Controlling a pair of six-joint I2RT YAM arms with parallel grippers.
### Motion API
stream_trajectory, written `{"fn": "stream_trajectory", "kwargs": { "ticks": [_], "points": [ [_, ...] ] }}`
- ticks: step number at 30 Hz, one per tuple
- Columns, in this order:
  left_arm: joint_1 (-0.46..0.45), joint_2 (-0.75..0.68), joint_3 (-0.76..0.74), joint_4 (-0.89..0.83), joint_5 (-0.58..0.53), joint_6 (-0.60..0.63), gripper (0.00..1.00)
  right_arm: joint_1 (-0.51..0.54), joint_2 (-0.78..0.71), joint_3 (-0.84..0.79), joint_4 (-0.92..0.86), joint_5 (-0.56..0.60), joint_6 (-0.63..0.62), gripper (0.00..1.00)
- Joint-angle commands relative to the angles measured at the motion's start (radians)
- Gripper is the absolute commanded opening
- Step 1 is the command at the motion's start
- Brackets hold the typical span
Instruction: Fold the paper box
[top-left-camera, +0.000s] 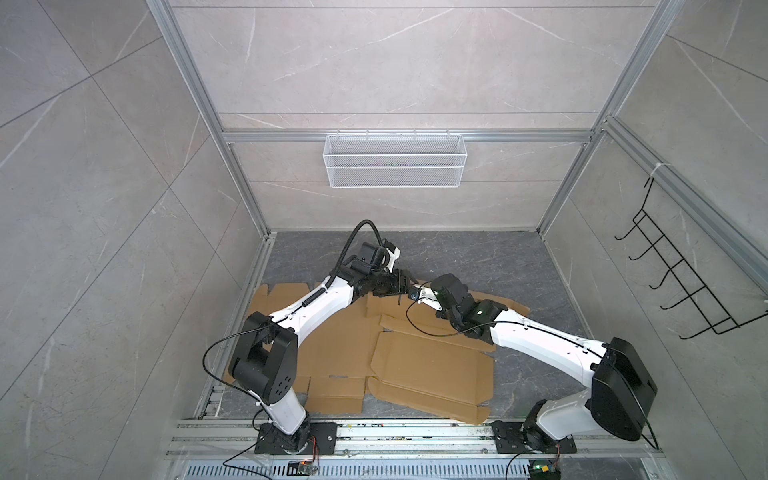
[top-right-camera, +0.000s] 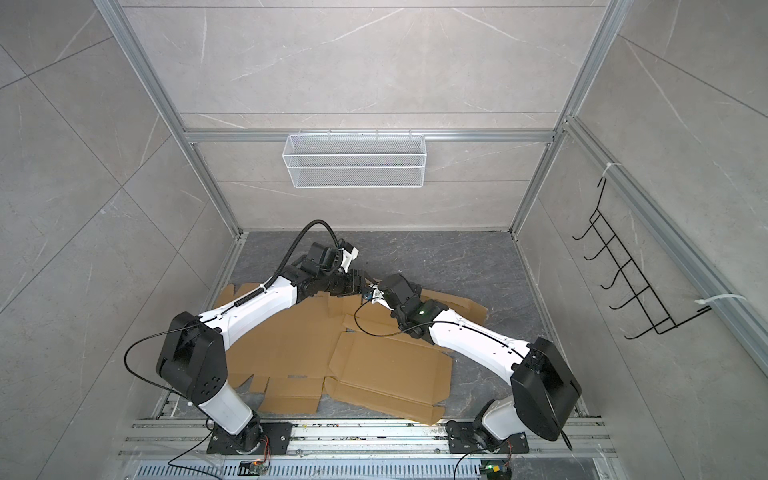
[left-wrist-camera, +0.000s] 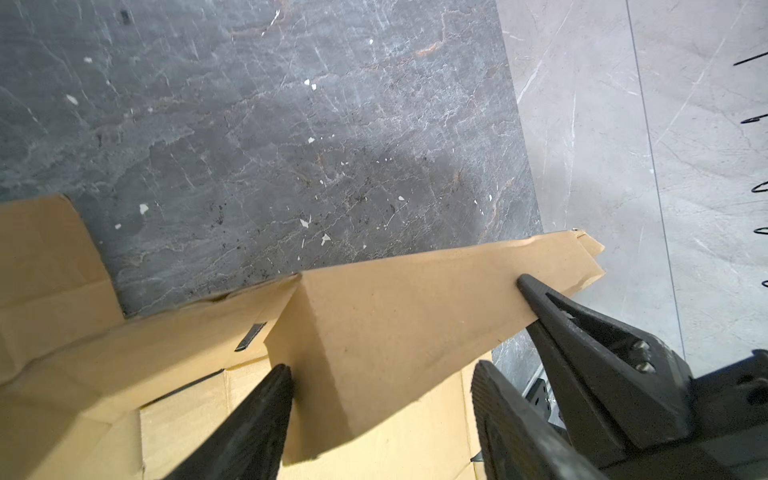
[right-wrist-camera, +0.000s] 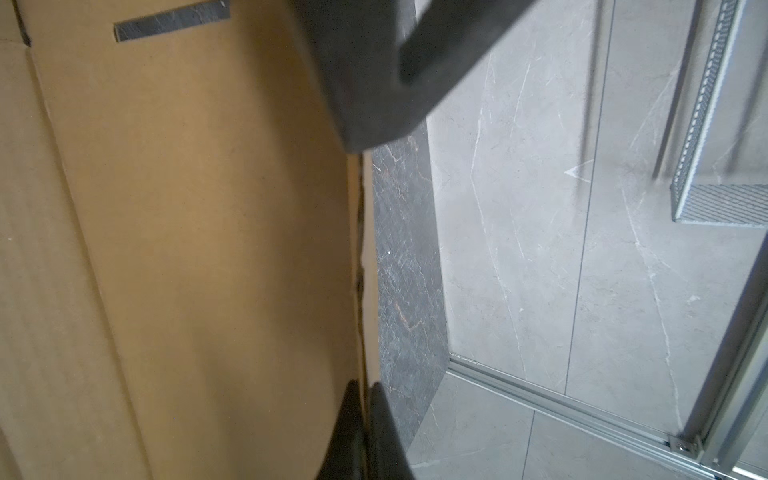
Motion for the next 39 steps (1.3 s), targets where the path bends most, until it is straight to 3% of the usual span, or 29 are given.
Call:
{"fn": "stream_trajectory", "kwargs": {
  "ticks": [1,6,12,17,25,30,35,39],
  "points": [
    [0.039,-0.089,-0.016,-0.016,0.002,0.022,0.71,0.009,-0.010,-0.035,0.064,0.026,0.003,0.00],
    [0.176,-0.250,-0.063,-0.083,0.000,0.130,0.74,0.011,-0.041,-0.054,0.105,0.029,-0.047,0.00],
    [0.226,-0.343,-0.220,-0.092,-0.123,0.318,0.73,0.005,-0.038,-0.038,0.073,0.006,-0.064,0.00],
    [0.233,-0.312,-0.284,0.003,-0.152,0.389,0.73,-0.001,-0.027,-0.027,0.065,-0.019,-0.065,0.00],
    [0.233,-0.163,-0.291,0.153,-0.073,0.480,0.68,-0.005,-0.021,-0.013,0.059,-0.039,-0.072,0.00],
    [0.230,-0.119,-0.318,0.271,0.014,0.500,0.52,-0.004,-0.024,-0.001,0.051,-0.034,-0.073,0.00],
    [0.228,-0.146,-0.321,0.268,0.012,0.521,0.18,-0.005,-0.027,0.017,0.036,-0.012,-0.078,0.00],
    [0.221,-0.182,-0.302,0.260,0.006,0.469,0.11,-0.004,-0.024,0.023,0.057,0.036,-0.081,0.00]
  ]
}}
